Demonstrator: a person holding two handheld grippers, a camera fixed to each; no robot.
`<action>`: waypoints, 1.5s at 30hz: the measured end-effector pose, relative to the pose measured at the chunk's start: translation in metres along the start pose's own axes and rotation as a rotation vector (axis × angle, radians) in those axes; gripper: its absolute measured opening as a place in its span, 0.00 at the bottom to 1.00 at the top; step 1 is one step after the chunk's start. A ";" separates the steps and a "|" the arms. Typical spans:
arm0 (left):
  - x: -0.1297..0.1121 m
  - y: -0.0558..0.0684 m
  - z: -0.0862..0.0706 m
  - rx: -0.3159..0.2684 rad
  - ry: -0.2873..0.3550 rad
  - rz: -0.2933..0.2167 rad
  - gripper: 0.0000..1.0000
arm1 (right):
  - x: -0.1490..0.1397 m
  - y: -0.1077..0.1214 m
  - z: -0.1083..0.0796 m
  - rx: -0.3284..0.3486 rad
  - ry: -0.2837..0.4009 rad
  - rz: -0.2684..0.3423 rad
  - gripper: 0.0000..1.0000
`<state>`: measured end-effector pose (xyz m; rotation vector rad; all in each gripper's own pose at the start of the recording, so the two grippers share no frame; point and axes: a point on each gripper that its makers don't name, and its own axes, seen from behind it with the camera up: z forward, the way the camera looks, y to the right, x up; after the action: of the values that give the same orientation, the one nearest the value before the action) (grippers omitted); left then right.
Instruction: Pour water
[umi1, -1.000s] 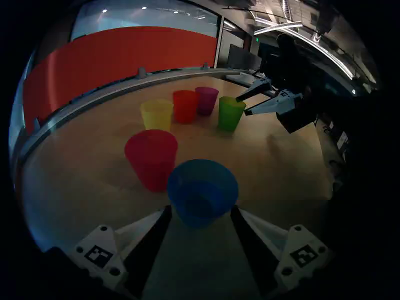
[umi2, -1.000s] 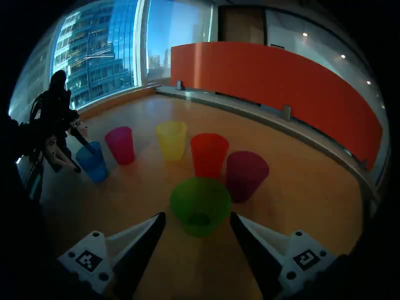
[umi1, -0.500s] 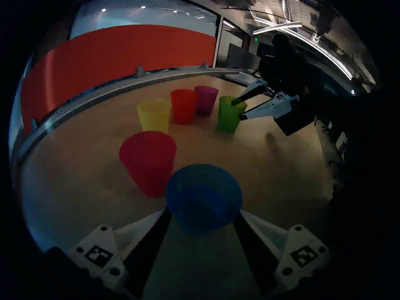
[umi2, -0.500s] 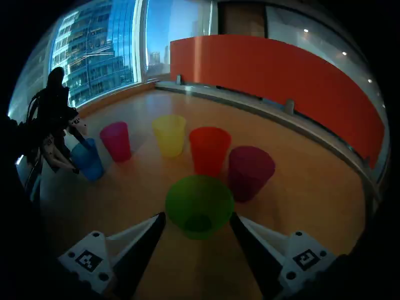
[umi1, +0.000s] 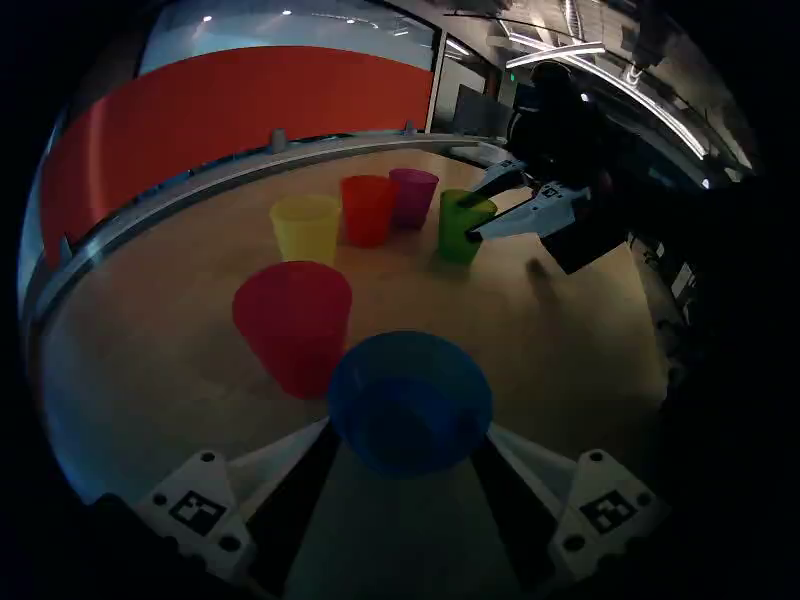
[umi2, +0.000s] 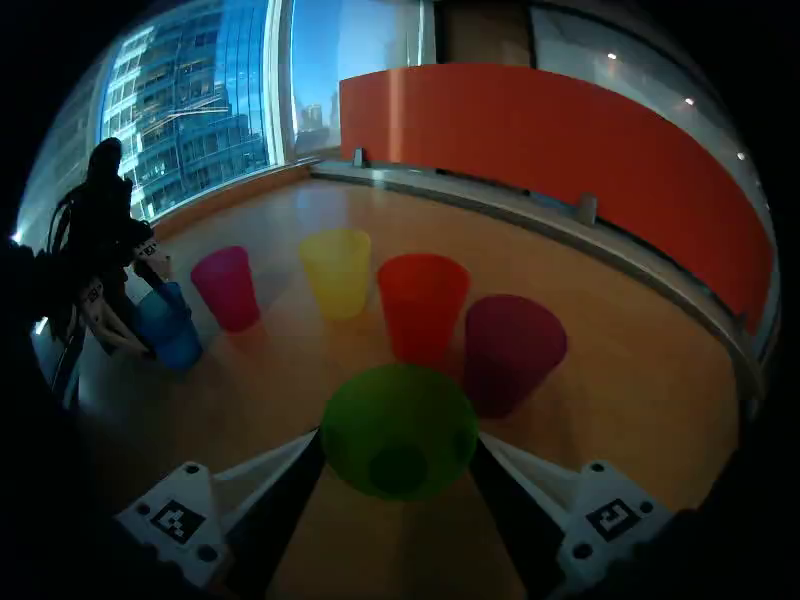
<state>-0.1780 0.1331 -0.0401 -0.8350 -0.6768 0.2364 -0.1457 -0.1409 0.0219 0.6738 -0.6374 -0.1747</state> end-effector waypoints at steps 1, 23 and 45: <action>-0.001 0.000 0.000 0.004 -0.003 0.005 0.87 | 0.000 0.000 0.000 0.001 0.001 0.002 1.00; 0.000 0.002 0.004 0.023 0.000 0.027 0.81 | 0.001 0.002 0.004 -0.002 0.005 0.000 0.91; 0.011 0.005 -0.011 0.039 0.032 0.016 0.81 | 0.016 -0.006 -0.017 -0.006 0.048 -0.022 0.89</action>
<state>-0.1627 0.1346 -0.0441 -0.8059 -0.6338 0.2498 -0.1225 -0.1423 0.0161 0.6777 -0.5837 -0.1807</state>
